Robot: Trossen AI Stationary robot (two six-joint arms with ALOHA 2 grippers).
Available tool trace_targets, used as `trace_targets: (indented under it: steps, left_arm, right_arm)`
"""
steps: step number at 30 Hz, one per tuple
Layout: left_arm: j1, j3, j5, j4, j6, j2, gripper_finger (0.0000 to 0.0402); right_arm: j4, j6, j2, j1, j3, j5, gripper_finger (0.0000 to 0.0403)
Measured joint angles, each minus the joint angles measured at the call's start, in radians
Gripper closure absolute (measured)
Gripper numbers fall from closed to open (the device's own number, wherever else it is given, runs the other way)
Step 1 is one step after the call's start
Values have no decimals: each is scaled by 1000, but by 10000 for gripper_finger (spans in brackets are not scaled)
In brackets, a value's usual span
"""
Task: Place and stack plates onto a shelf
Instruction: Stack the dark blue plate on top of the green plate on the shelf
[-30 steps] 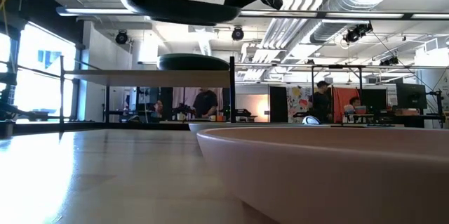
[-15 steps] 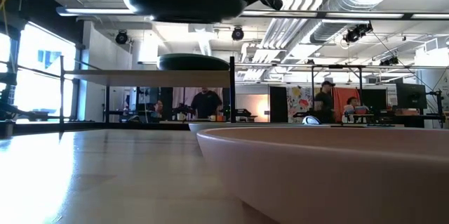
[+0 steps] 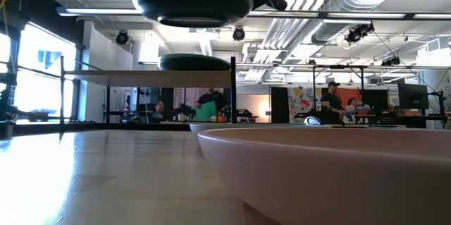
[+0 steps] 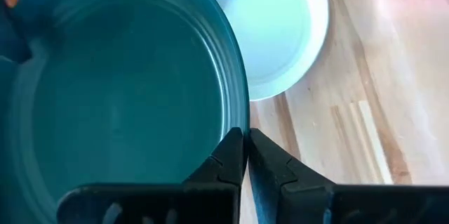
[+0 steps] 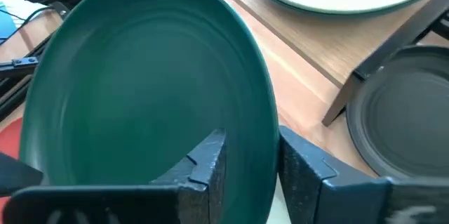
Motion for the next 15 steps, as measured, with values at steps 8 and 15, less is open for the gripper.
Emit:
trace_targets:
  steps: [8,15]
  left_arm:
    - [2,0,-29,1,16,0,401]
    - [3,0,-48,3,14,0,401]
  right_arm:
    - [-49,35,0,-16,0,-5,347]
    - [-39,30,0,-15,0,-4,396]
